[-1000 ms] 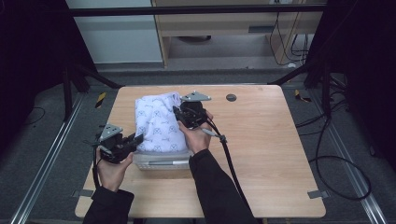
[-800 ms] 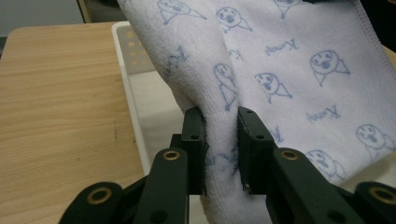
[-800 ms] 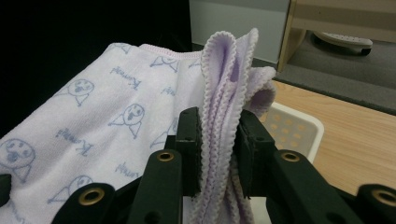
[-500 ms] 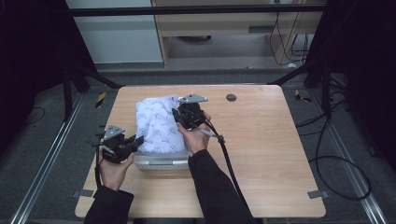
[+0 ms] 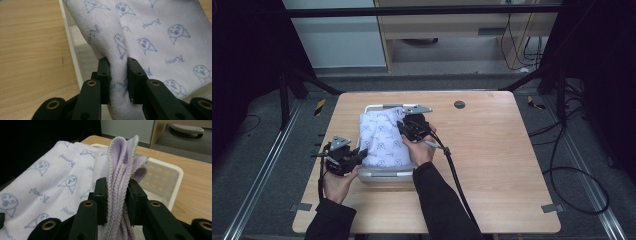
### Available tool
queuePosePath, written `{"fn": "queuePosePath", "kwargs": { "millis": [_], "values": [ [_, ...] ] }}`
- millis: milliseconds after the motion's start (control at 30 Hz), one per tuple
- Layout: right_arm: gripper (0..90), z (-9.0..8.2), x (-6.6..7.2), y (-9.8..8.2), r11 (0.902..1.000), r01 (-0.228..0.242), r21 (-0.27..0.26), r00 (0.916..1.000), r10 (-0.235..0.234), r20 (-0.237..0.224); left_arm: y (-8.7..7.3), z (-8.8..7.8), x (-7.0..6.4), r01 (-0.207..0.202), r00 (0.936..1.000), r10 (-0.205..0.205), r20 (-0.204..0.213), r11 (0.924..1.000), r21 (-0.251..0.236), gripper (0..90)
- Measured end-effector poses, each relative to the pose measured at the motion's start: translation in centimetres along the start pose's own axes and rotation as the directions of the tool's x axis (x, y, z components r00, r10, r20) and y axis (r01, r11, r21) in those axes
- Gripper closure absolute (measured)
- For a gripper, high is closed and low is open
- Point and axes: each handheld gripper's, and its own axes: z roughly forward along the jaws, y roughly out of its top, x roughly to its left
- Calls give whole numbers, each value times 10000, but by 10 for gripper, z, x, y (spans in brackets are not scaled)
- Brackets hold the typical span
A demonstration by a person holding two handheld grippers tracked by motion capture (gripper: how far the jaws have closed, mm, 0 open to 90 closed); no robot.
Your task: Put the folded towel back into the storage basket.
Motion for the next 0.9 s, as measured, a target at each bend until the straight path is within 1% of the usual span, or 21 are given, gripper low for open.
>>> {"fn": "queuePosePath", "kwargs": {
  "millis": [200, 400, 467, 633, 833, 900],
  "values": [
    [727, 6, -2, -6, 9999, -89, 120, 10000, 89, -5, -3, 6, 1, -1, 10000, 2, -68, 9998, 186, 738],
    [724, 10, -2, -10, 9997, -37, 260, 10000, 36, 47, -6, 11, 1, -29, 9999, 34, -144, 9994, 347, 737],
    [722, 12, -3, -12, 9994, -86, 330, 10000, 85, 33, -7, 12, 1, -28, 9999, 33, -144, 9993, 372, 737],
    [720, 16, -3, -15, 9989, -4, 470, 10000, 2, 53, -10, 18, 1, -101, 9997, 115, -222, 9981, 608, 736],
    [719, 21, -4, -20, 9978, -32, 669, 10000, 25, 93, -12, 22, 1, -134, 9995, 156, -277, 9970, 764, 734],
    [718, 21, -4, -20, 9977, 56, 673, 9999, -66, 143, -12, 23, 1, -137, 9995, 159, -275, 9967, 796, 731]
  ]
}}
